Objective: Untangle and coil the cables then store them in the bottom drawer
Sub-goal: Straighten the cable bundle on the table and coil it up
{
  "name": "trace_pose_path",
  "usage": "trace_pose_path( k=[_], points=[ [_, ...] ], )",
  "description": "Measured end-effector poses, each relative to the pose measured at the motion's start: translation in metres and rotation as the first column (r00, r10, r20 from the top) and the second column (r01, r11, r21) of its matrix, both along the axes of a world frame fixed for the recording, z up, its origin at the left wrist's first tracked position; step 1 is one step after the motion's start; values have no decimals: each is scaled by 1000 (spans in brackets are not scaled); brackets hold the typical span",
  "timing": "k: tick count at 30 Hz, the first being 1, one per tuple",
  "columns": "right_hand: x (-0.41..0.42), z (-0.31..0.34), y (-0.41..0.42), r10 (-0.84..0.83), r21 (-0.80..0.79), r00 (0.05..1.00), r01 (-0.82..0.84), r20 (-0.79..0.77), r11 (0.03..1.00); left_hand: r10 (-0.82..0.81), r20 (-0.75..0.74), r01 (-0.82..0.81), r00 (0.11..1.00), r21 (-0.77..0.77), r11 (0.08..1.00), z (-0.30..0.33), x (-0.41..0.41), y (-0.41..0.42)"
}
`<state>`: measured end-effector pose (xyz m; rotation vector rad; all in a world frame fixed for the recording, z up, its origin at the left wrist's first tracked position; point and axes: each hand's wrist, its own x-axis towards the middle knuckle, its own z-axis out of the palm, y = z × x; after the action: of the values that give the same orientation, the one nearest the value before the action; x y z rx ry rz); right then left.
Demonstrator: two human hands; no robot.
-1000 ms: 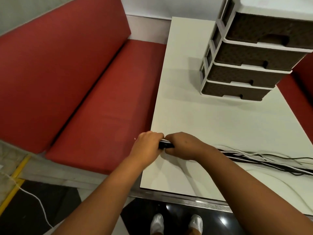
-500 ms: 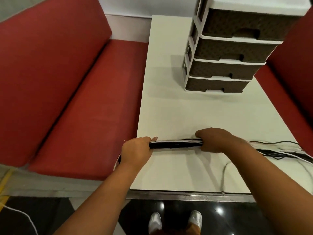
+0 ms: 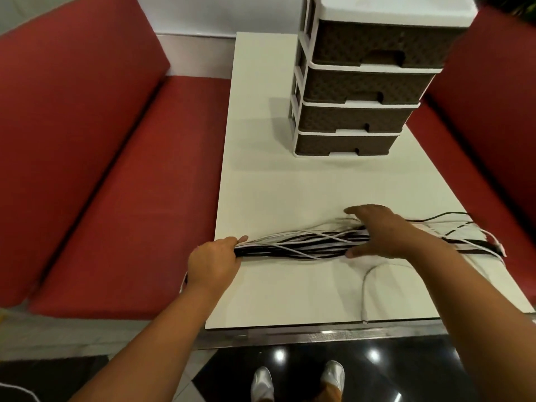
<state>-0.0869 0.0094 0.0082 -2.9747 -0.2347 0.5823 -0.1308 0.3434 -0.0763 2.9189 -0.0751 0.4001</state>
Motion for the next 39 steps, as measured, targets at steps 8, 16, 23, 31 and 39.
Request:
trace_pose_path(
  k=[8,16,23,31,39],
  points=[
    [-41,-17,128,276,38,915,-300,295,953,-4,15,4,1000,-20,1000,-1,-2,0],
    [-24,-6,76,216,-164,951,-182,222,970,-15,-4,15,1000,-26,1000,2,-3,0],
    [-7,24,46,263,-379,880,-105,394,919,-24,-17,23,1000,-43,999,1,-2,0],
    [-15,5,-15,-77,-136,824,184,561,973,-27,8,27,1000,-55,998,0,-2,2],
    [-21,23,-11,-61,-16,981,65,183,998,-15,23,16,1000,-27,1000,-2,0,0]
  ],
)
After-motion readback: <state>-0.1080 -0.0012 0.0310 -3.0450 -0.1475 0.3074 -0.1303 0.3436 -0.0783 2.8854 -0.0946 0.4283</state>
